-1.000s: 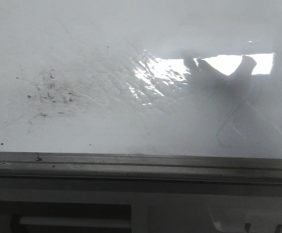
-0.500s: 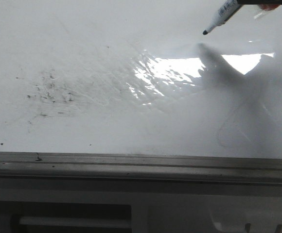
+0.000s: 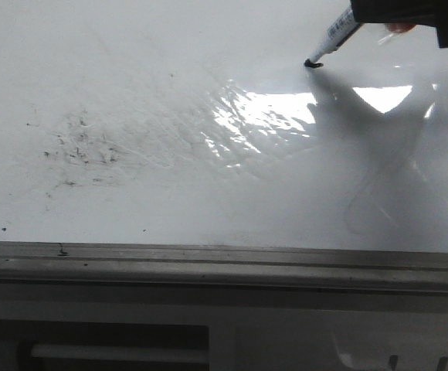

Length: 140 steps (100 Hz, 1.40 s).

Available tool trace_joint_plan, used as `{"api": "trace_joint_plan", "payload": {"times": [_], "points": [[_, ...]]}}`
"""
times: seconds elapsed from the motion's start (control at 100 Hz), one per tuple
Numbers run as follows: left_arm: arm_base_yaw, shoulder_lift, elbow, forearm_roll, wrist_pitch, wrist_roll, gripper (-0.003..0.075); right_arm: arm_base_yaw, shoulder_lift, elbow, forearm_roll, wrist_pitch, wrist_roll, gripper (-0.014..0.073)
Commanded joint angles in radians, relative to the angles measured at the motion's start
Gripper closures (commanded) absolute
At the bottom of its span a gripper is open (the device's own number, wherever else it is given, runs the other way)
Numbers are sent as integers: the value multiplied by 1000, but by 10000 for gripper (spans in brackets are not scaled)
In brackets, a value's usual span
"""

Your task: Write number 8 on whiteboard

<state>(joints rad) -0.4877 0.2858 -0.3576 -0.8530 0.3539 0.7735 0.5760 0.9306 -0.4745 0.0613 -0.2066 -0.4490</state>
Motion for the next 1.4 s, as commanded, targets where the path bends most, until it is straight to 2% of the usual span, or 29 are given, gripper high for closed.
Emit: {"api": "trace_joint_plan", "payload": {"times": [0.0,0.47,0.59,0.77,0.88,0.99,1.19,1.28,1.39], "points": [[4,5,-27,-29,-44,-12,741,-7,14,-25,10,6,-6,636],[4,5,-8,-29,-43,-12,741,-10,-14,-25,10,207,0,637],[4,5,-8,-29,-43,-12,741,-36,-54,-25,10,248,0,637],[4,5,-8,-29,-43,-12,741,-115,-118,-25,10,386,0,637],[4,5,-8,-29,-52,-12,741,-121,-138,-25,17,437,0,637],[4,5,-8,-29,-54,-12,741,-84,-136,-25,56,433,0,637],[4,5,-8,-29,-54,-12,741,20,-76,-27,67,314,0,637],[4,5,-8,-29,-54,-12,741,21,-55,-38,67,258,0,637],[4,5,-8,-29,-54,-12,741,-8,-48,-73,58,258,0,637]]}}
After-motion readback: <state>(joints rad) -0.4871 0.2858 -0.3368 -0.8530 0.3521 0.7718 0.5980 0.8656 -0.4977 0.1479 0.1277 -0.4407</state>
